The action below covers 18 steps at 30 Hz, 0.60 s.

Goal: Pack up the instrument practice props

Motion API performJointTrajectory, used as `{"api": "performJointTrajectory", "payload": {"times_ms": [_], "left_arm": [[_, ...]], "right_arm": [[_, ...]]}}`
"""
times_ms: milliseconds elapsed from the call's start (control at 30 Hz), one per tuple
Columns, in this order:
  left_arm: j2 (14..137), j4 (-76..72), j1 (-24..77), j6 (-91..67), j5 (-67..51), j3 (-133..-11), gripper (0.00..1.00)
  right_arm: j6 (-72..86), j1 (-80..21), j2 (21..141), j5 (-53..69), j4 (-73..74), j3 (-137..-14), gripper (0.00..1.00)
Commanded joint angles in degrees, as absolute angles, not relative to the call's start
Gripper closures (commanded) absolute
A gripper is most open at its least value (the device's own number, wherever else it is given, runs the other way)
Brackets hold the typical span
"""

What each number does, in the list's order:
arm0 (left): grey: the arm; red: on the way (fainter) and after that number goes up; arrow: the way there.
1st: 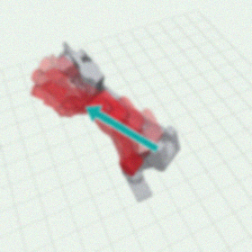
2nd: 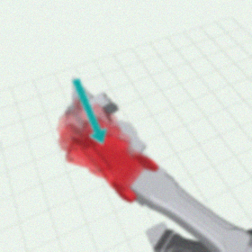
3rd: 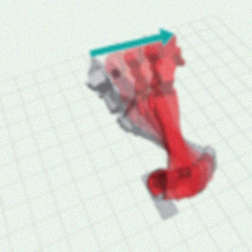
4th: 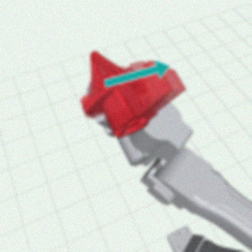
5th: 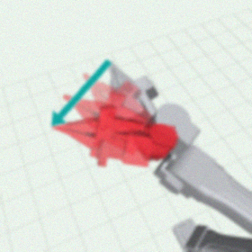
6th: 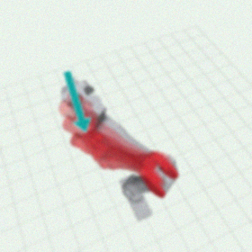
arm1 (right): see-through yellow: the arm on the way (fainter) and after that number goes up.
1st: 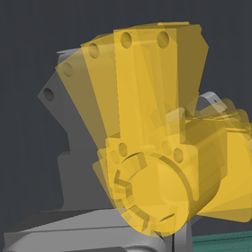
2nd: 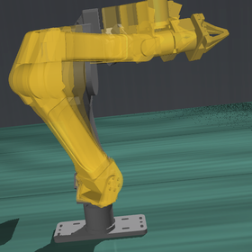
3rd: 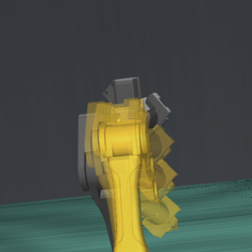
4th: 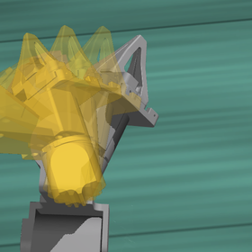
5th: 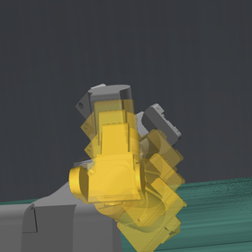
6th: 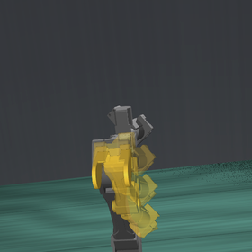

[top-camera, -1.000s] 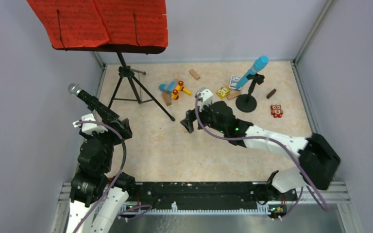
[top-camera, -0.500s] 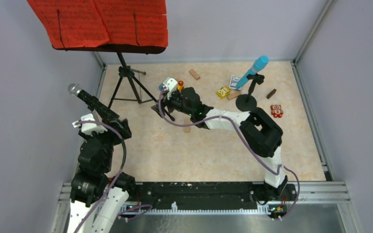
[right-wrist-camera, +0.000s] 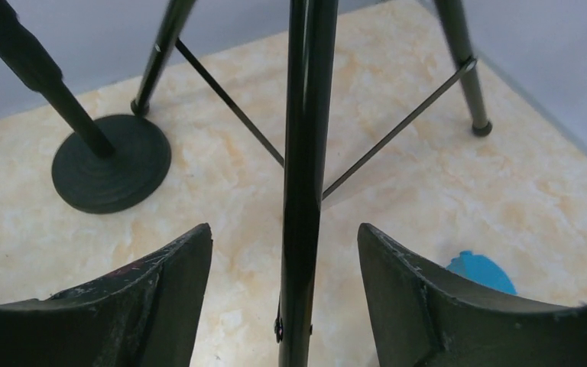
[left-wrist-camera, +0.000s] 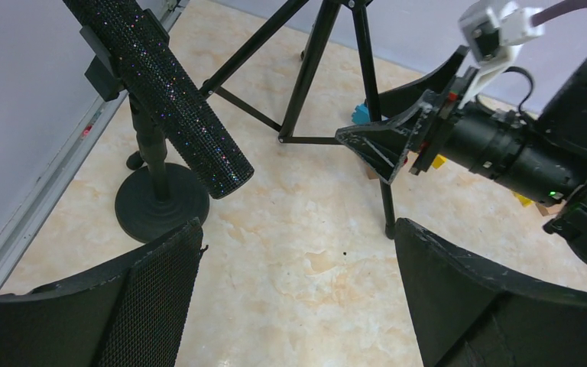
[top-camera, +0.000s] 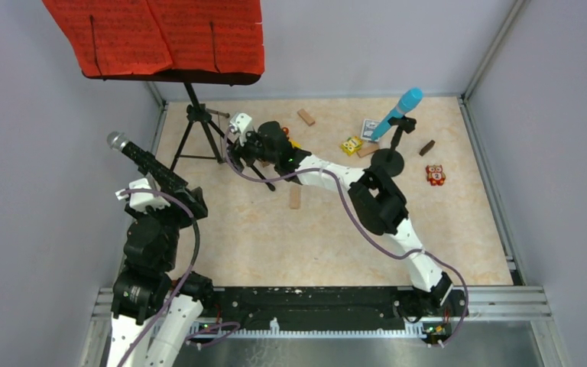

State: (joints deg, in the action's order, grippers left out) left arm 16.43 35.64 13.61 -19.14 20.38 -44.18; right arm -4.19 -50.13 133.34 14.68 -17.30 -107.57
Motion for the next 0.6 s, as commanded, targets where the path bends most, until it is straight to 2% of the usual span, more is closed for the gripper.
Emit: {"api": "performJointTrajectory", "payload": {"times_ms": [0,67,567], "left_arm": [[17.4,33.4,13.1,-18.1,19.5,-43.6,0.01],[17.5,33.3,13.1,-18.0,19.5,-43.6,0.01],[17.8,33.2,12.7,-17.8,19.4,-43.5,0.01]], "right_arm": [[-5.8,-49.8,137.3,15.0,-12.0,-113.4,0.34],[-5.5,-49.4,138.2,15.2,-11.8,-114.3,0.39],[-5.5,-45.4,133.6,15.2,-23.8,-103.6,0.39]]}}
